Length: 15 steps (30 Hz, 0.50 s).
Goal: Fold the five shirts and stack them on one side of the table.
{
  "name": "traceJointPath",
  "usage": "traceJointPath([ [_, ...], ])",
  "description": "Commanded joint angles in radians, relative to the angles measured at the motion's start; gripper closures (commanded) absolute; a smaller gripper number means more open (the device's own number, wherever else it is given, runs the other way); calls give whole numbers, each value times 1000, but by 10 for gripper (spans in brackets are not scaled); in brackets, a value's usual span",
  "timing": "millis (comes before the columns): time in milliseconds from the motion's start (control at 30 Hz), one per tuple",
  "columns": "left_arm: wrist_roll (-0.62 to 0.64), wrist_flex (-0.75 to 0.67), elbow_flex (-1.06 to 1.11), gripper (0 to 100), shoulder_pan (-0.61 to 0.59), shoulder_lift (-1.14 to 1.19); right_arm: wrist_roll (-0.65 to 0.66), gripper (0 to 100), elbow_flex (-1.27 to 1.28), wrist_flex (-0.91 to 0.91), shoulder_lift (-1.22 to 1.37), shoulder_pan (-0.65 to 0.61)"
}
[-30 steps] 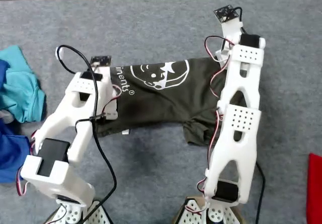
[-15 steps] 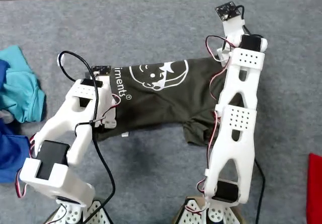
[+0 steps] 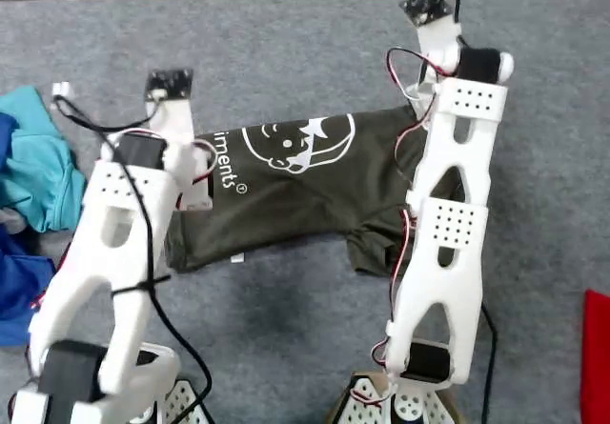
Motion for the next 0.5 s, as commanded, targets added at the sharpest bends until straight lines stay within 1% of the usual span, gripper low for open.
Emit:
traceJointPath([
  [0, -9, -126, -32, 980, -11, -33, 8, 993, -47, 20, -133, -27],
  [167, -3, -445, 71, 980, -25, 88, 8, 993, -15, 23, -90, -90],
  [233, -3, -540, 81, 980, -28, 165, -2, 993, -13, 23, -51, -111],
  [333, -3, -612, 55, 980, -32, 289, -28, 993, -15, 12, 10, -127],
  [467, -9, -624, -35, 980, -34, 461, -28, 993, -15, -43, 120, -116],
])
